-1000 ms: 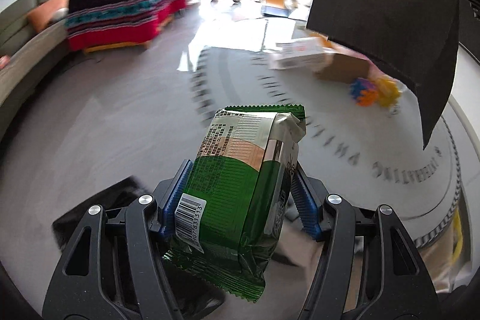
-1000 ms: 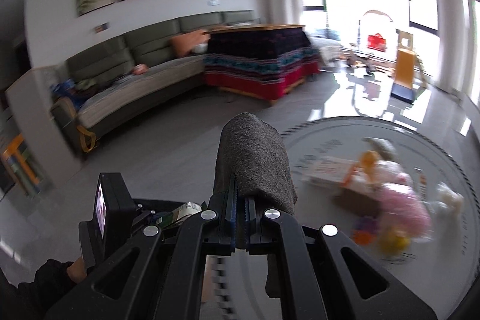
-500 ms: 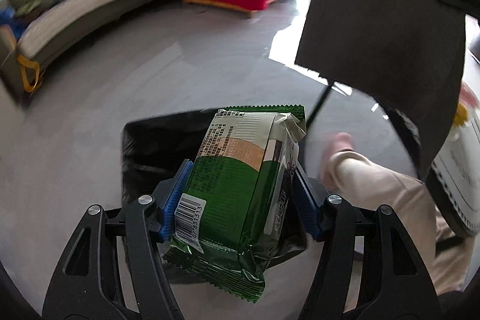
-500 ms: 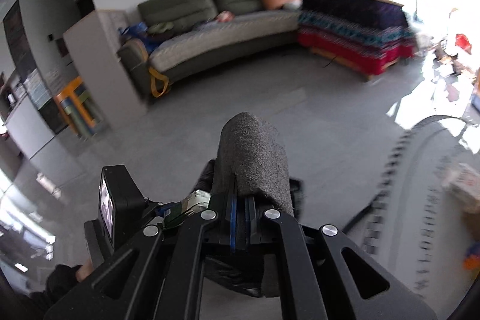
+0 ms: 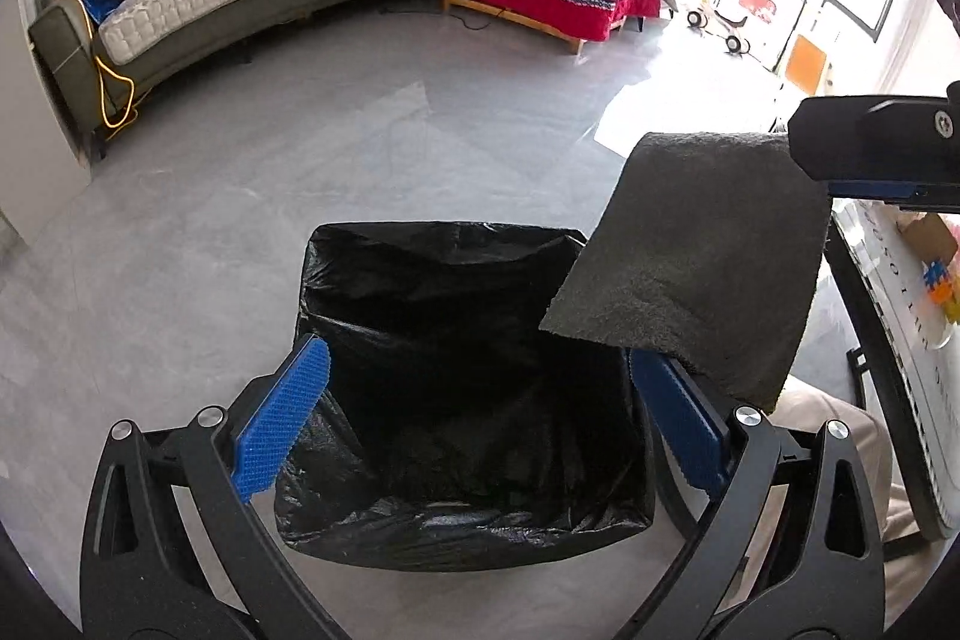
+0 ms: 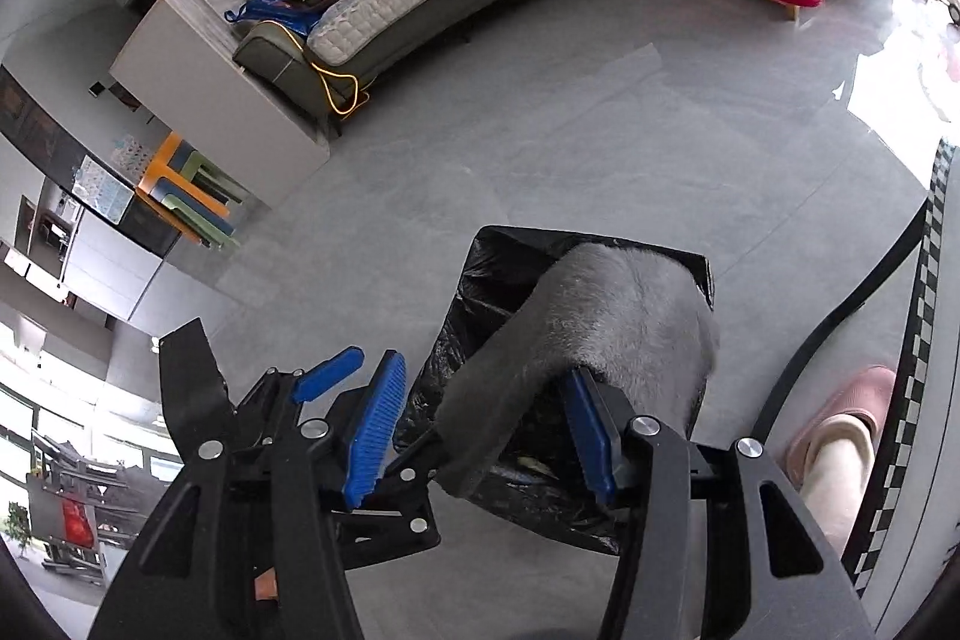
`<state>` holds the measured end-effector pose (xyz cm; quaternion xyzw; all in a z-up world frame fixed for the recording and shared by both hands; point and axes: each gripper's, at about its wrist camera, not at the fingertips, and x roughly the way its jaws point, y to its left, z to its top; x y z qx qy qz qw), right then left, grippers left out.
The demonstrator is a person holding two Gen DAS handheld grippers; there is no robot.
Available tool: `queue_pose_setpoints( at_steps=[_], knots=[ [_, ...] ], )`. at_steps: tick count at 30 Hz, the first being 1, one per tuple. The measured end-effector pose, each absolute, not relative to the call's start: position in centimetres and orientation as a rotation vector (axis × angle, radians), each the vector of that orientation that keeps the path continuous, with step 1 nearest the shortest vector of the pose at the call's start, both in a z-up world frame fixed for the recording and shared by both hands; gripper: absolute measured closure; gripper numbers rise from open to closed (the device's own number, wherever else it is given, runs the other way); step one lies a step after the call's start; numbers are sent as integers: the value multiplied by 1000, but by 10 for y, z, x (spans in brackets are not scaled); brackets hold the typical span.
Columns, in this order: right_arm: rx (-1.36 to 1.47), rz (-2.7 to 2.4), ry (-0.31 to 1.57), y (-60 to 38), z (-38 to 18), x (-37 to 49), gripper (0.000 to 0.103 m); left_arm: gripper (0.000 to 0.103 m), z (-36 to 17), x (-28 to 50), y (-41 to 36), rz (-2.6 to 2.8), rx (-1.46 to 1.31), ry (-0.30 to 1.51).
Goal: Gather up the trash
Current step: 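Carry both items to the black trash bin and open the left gripper, then open the right gripper to drop the grey cloth into the bin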
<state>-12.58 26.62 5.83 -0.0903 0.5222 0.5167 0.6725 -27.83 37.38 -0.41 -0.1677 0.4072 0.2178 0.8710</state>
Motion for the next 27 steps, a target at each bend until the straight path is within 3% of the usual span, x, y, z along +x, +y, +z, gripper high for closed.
queue_pose_setpoints(
  at_steps=[2, 6, 19, 27],
  knots=[
    [-196, 1188, 1217, 270, 53, -124, 41, 6, -4, -279, 372, 461, -343, 855],
    [-171, 1166, 1365, 281, 35, -124, 40, 6, -6, -286, 375, 480, -331, 867],
    [-273, 1124, 1441, 280, 15, -132, 39, 6, -7, -301, 392, 575, -328, 852],
    [-280, 1147, 1393, 278, 25, -140, 39, 6, 0, -321, 415, 627, -396, 817]
  ],
)
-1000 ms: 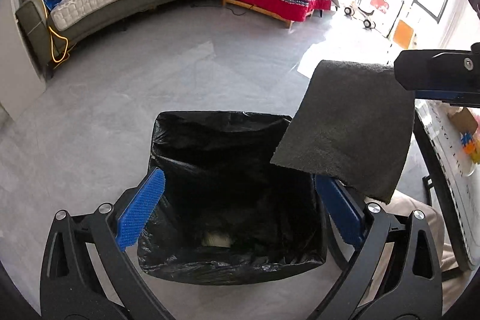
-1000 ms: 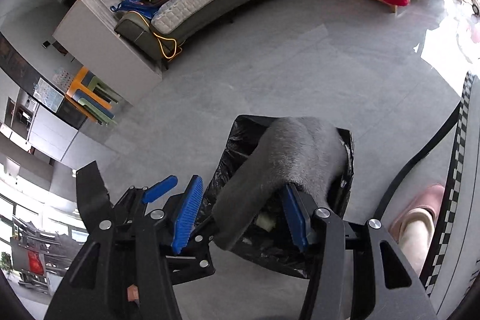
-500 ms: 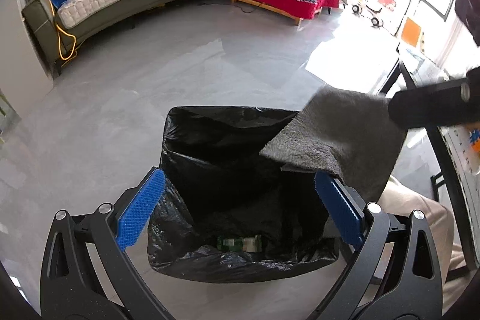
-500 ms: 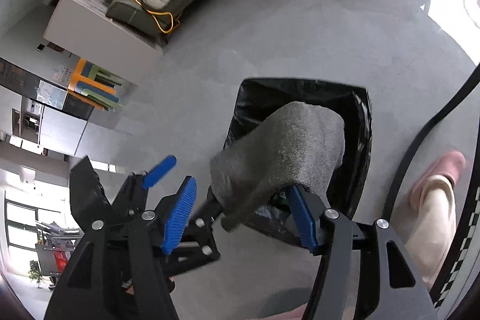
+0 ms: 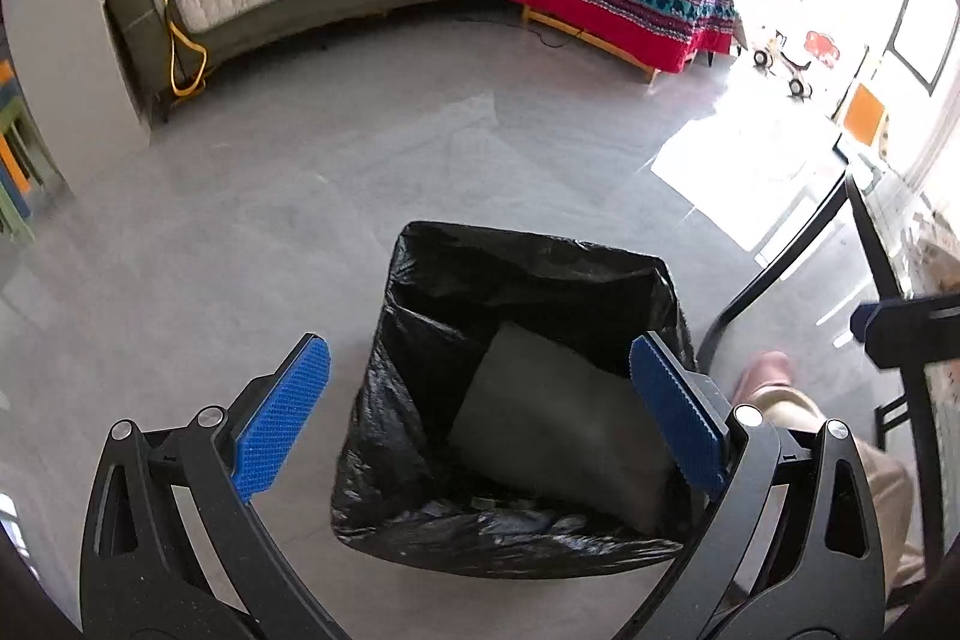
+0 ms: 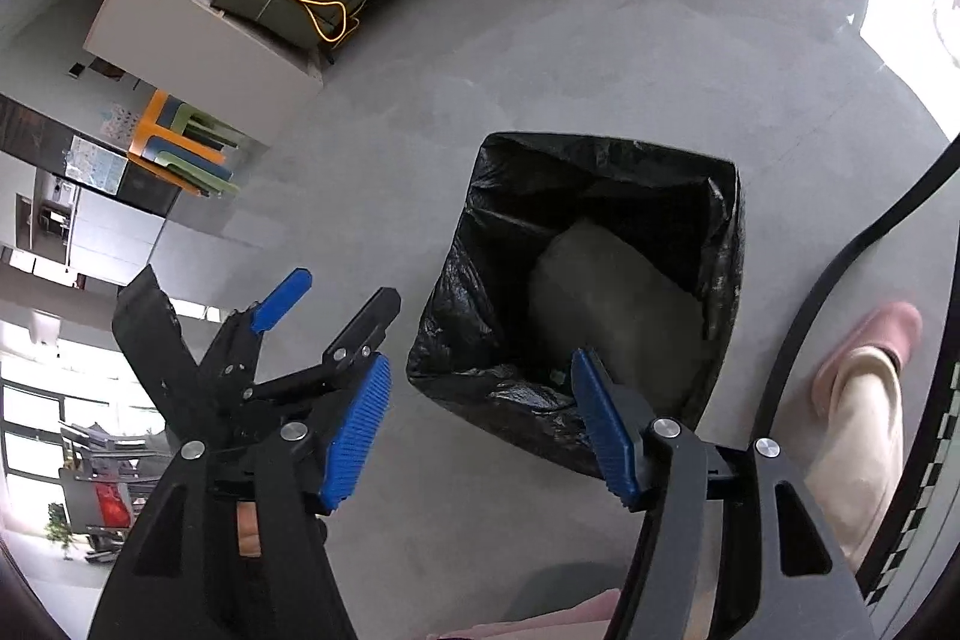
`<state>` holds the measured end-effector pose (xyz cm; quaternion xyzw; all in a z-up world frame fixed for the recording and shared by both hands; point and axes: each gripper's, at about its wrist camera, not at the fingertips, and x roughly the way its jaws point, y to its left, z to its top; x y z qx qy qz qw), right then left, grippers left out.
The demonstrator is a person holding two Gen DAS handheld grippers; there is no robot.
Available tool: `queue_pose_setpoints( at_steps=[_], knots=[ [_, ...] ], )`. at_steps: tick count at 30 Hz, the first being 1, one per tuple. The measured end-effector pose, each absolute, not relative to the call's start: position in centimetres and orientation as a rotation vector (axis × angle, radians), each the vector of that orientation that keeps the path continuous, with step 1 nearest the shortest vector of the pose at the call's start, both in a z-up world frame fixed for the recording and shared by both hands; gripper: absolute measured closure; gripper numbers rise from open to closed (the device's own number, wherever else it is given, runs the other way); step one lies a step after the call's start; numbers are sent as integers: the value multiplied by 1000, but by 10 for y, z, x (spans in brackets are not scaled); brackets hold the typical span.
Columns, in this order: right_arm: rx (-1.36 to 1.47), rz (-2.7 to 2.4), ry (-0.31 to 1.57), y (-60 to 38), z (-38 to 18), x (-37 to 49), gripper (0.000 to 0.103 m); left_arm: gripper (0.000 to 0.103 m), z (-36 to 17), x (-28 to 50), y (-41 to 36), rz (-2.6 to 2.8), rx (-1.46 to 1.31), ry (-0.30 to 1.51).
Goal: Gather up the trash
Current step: 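Open the right gripper to drop the grey cloth into the bin, then move both grippers back over the table of trash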
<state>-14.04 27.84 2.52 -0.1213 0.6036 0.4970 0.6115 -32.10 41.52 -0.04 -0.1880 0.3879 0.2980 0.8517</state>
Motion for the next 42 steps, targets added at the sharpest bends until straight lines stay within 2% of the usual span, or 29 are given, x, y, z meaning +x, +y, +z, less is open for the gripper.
queue_pose_setpoints(
  at_steps=[11, 21, 32, 42],
  knots=[
    [-233, 1144, 1332, 258, 46, -134, 39, 6, 19, -296, 385, 530, -317, 810],
    [-142, 1138, 1213, 200, 84, -113, 39, 6, 50, -267, 348, 445, -272, 771],
    [-6, 1013, 1084, 91, 114, -67, 39, 6, 73, -197, 269, 272, -209, 768],
    [108, 783, 1059, -25, 111, -6, 39, 6, 72, -120, 186, 68, -180, 799]
  ],
)
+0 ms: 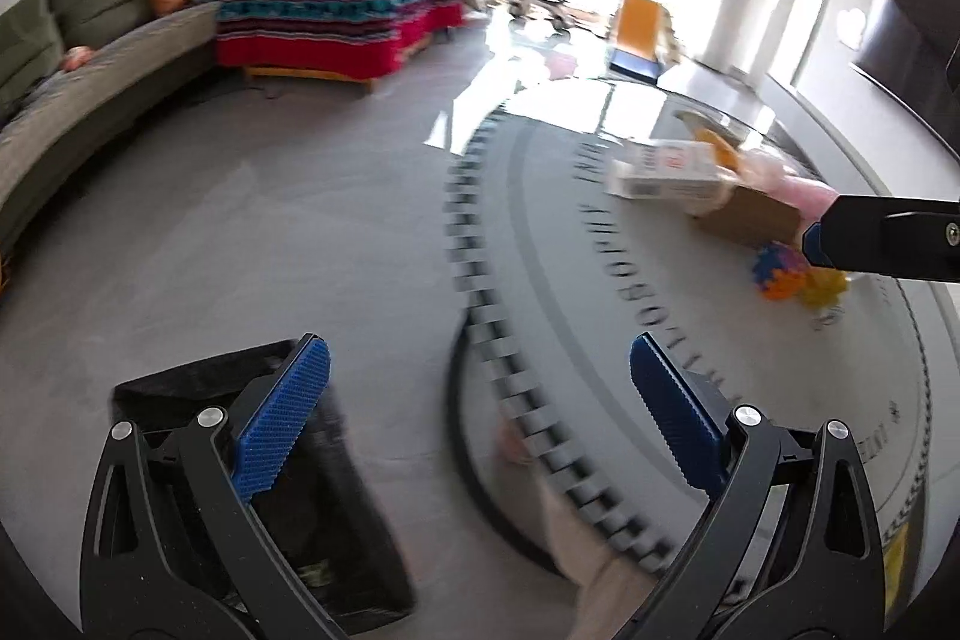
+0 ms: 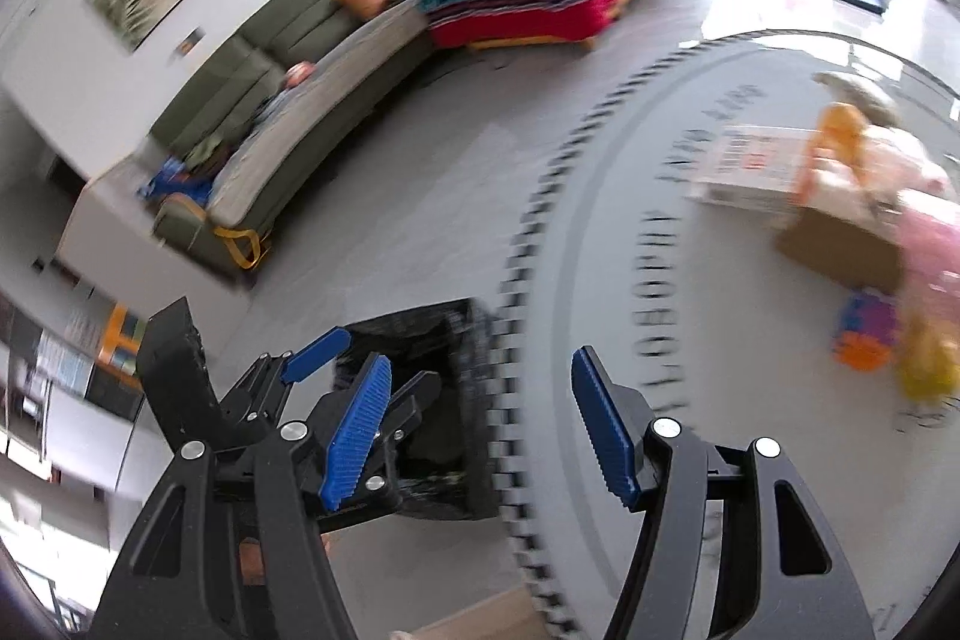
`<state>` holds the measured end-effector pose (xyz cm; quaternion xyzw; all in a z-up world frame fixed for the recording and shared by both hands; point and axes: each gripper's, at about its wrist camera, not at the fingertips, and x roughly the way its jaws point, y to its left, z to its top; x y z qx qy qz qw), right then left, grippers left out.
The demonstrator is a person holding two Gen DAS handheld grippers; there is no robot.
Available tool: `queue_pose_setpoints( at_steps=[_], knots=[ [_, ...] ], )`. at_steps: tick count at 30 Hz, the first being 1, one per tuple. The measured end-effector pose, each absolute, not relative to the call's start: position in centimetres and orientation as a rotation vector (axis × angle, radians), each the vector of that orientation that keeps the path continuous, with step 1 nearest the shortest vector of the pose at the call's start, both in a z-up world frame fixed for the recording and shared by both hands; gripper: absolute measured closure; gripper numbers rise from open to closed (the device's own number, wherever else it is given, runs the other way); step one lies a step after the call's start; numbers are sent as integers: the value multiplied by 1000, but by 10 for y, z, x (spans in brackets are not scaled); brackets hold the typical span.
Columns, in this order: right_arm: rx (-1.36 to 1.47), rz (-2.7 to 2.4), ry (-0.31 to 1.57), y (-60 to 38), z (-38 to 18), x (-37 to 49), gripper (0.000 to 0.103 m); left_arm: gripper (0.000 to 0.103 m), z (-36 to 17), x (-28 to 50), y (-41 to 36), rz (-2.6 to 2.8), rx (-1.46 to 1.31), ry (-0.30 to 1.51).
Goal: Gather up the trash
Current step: 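Move both grippers back over the table of trash, then grasp the pink bubble-wrap bag with the right gripper and lift it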
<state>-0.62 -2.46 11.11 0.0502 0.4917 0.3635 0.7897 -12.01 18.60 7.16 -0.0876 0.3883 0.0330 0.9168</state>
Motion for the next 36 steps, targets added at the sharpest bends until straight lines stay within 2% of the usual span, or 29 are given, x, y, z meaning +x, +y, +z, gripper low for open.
queue_pose_setpoints(
  at_steps=[8, 13, 22, 23, 24, 25, 27, 30, 36],
  knots=[
    [97, 470, 1009, -124, 116, 46, 39, 6, 74, -58, 120, -113, -148, 841],
    [97, 296, 1016, -174, 97, 79, 34, 6, 69, -32, 97, -174, -130, 864],
    [-42, 278, 1054, -166, 58, 111, 21, 6, 40, -17, 69, -251, -175, 954],
    [-53, 277, 1057, -164, 57, 112, 23, 6, 38, -16, 63, -267, -165, 965],
    [-52, 279, 1067, -163, 55, 113, 31, 6, 35, -15, 54, -283, -149, 975],
    [-37, 282, 1075, -165, 54, 113, 48, 6, 33, -12, 42, -298, -124, 982],
    [-20, 293, 1055, -169, 59, 109, 64, 6, 30, -10, 27, -310, -105, 989],
    [24, 302, 1005, -181, 73, 94, 68, 6, 27, -5, 5, -324, -93, 980],
    [109, 280, 895, -210, 103, 67, 69, 6, 23, 10, -25, -295, -68, 936]
  ],
)
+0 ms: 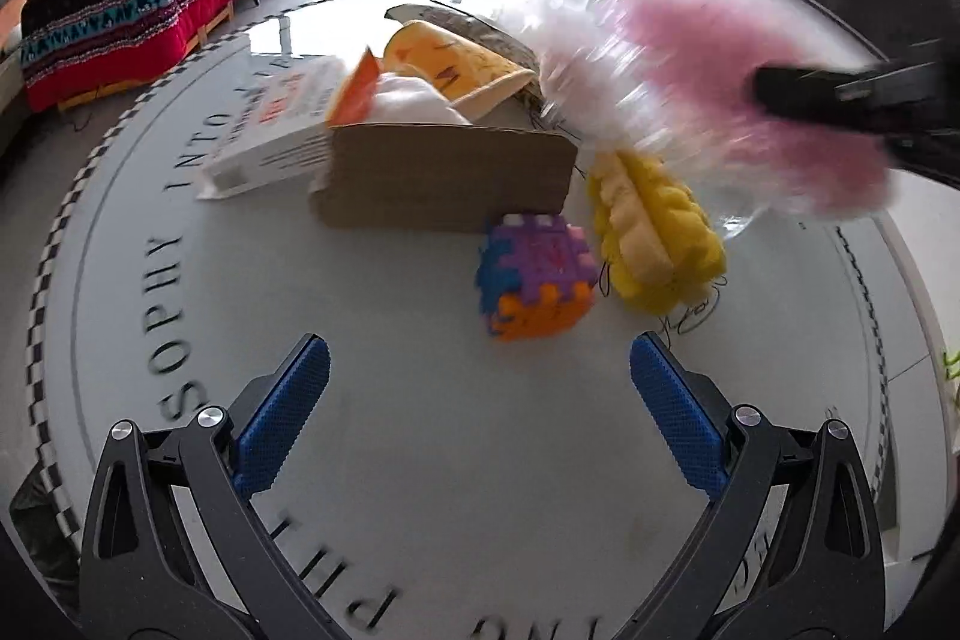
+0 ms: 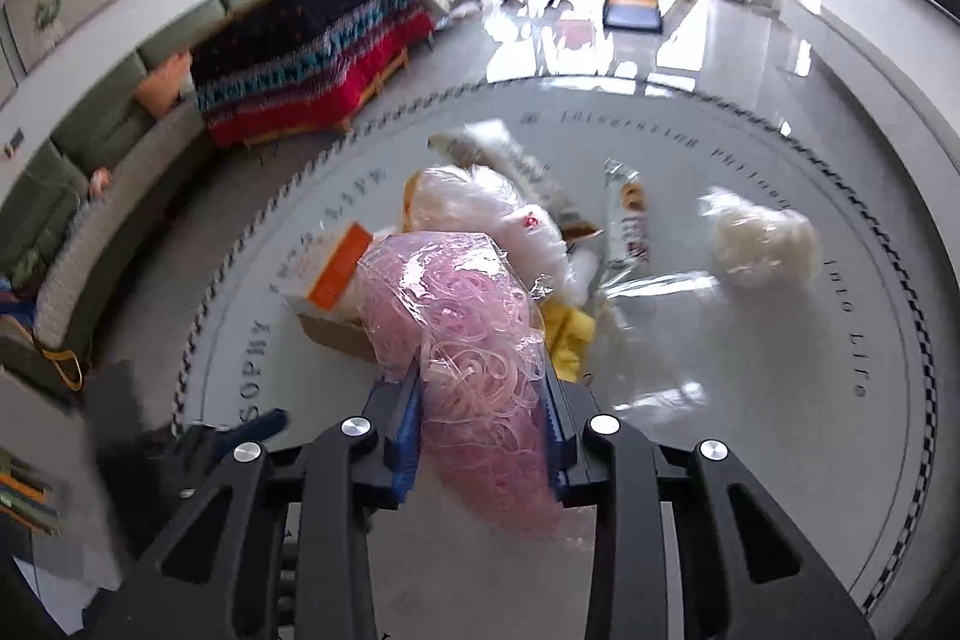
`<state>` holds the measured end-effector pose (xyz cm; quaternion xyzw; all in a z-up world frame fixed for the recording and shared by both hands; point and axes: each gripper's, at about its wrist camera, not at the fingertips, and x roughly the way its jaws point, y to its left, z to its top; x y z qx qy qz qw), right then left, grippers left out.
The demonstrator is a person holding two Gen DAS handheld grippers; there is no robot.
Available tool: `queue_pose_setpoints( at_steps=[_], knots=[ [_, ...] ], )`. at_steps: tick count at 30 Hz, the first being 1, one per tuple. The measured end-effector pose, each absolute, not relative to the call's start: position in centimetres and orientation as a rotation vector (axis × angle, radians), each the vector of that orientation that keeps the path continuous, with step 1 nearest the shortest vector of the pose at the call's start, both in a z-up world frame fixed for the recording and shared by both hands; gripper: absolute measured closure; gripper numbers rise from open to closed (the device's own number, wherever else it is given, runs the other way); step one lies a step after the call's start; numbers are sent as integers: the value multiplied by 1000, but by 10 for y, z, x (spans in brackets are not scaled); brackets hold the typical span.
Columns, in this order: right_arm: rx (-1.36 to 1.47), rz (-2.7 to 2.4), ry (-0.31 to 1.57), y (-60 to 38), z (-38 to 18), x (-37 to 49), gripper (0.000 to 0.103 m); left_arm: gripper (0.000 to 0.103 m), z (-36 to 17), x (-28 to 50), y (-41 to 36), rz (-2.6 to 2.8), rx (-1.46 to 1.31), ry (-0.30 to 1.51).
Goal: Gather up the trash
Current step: 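Grasp the pink bubble-wrap bag with the right gripper and lift it, then grasp the purple-orange toy block with the left gripper while the right holds the bag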
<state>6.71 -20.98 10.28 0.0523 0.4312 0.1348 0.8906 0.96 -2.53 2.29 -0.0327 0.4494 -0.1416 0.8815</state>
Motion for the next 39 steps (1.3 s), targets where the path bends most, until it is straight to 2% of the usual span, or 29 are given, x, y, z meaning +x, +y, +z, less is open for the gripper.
queue_pose_setpoints(
  at_steps=[9, 18, 21, 22, 23, 25, 39],
  knots=[
    [211, 271, 860, -243, 108, 53, 68, 6, 10, 29, -47, -187, -2, 882],
    [216, 291, 861, -241, 98, 43, 68, 6, 3, 35, -54, -195, -35, 927],
    [228, 296, 861, -241, 99, 40, 68, 19, 3, 38, -53, -212, -46, 929],
    [233, 298, 862, -240, 99, 39, 68, 28, 4, 38, -53, -208, -41, 933],
    [234, 299, 861, -240, 100, 39, 68, 44, 5, 37, -52, -202, -42, 931],
    [235, 300, 859, -238, 100, 37, 68, 60, 7, 36, -49, -211, -57, 939],
    [179, 333, 837, -206, 116, 9, 68, 61, 28, -8, -22, -262, -144, 874]
  ],
)
